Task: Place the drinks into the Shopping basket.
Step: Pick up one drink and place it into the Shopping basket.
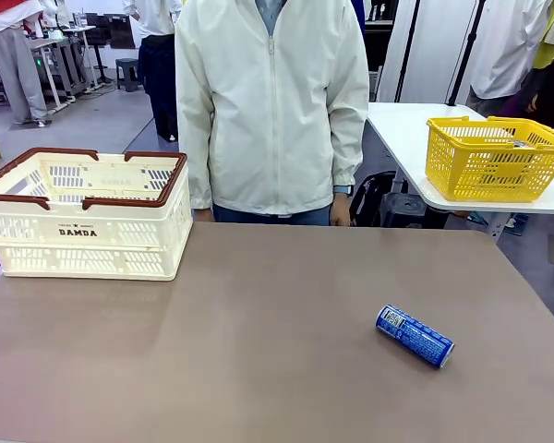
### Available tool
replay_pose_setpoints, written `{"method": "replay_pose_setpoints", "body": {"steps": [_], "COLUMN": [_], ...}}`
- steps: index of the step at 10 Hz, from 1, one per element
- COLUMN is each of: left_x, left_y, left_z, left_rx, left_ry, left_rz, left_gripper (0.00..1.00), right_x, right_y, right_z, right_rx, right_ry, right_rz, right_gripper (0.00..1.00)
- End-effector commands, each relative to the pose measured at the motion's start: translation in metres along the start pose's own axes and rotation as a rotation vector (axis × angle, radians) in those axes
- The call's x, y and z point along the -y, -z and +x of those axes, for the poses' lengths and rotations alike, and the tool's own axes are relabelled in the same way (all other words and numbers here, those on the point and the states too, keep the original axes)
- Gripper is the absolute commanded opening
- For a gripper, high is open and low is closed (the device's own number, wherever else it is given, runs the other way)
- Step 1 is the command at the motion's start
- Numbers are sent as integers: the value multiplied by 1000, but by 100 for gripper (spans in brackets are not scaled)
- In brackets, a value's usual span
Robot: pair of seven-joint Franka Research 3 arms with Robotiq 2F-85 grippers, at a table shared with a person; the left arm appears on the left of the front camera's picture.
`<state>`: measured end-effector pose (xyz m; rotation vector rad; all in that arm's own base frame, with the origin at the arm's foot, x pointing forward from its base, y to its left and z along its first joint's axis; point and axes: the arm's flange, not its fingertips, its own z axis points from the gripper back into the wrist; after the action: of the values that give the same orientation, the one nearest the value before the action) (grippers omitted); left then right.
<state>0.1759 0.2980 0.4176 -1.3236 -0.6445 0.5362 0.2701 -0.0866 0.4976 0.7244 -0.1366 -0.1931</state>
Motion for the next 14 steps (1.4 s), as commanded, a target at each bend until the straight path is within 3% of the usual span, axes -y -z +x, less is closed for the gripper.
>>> {"method": "replay_pose_setpoints", "body": {"steps": [1,3,7,8,9,11,12,14], "left_x": [3,3,3,3,3,3,3,3], "left_y": [-2,-2,-2,-2,-2,-2,-2,-2], "left_z": [-1,-1,-1,-1,-1,-1,-1,-1], "left_rx": [-8,-8,-8,-8,-8,-8,-8,-8], "left_ry": [2,2,2,2,2,2,2,2], "left_rz": [-6,-6,-6,-6,-6,-6,-6,-6], "left_gripper": [100,100,100,100,100,100,100,100], "right_x": [-18,-34,-40,-35,-80,-81,-74,-68], "right_y": [89,158,222,224,206,218,211,225], "right_z": [14,12,-11,-13,41,40,31,16], "right_rx": [-89,-54,-17,1,-67,-57,-412,-748], "right_ry": [-152,-95,-126,-116,-145,-146,-580,-1049], "right_rz": [-259,-416,-584,-602,-564,-599,-408,-292], "right_gripper": [100,100,100,100,100,100,100,100]}}
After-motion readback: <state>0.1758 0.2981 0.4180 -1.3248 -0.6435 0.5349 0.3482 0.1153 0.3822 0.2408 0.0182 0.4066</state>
